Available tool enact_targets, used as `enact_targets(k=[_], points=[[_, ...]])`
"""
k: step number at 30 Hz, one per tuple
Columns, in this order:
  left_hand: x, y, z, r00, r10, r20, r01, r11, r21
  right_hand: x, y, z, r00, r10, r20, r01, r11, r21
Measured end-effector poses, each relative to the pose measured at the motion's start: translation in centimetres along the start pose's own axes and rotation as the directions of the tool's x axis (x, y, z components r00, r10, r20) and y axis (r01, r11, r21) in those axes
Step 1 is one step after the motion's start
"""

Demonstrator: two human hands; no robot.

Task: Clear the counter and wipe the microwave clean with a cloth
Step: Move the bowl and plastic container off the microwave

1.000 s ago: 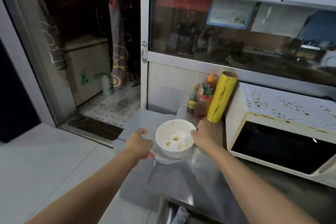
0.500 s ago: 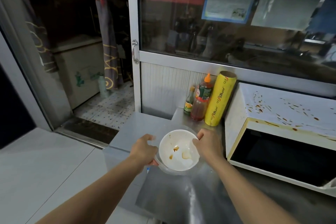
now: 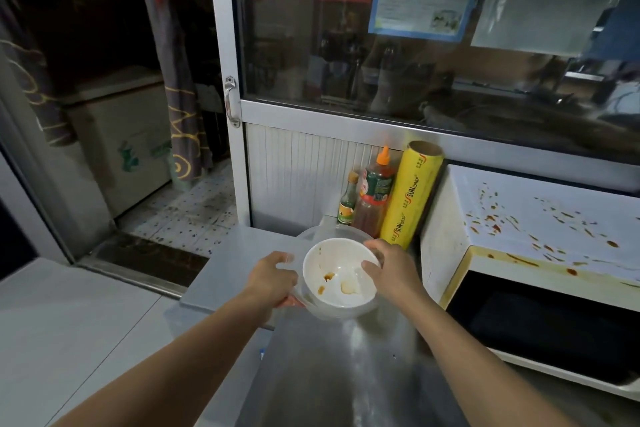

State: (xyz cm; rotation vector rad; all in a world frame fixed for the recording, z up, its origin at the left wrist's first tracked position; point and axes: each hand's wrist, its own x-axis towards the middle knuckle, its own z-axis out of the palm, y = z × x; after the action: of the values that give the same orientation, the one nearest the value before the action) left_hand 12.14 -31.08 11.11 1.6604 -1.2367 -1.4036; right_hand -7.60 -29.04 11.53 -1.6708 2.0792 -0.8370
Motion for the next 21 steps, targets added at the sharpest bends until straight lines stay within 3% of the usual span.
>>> enact_targets(k=[8,12,21], points=[[7.4,1.1,-0.1,0.99,-0.015,0.139,0.018,1.0,-0.025,5.1,0.3,2.3,0.996,0.074,-0.052,-0.075,0.997,-0.023],[12.8,1.7,0.6,0.974,-0.031,0.225,0.013,0.997,0.078,7.9,0.7,4.2,0.977,0.208,-0.056,-0.208,0.978,0.004],[24.0,0.8,2.8,0.931,-0.203,0.305,0.186,0.979,0.081,13.6,2.2,9.0,0.858,0.508,-0.074,-0.495,0.857,0.144]])
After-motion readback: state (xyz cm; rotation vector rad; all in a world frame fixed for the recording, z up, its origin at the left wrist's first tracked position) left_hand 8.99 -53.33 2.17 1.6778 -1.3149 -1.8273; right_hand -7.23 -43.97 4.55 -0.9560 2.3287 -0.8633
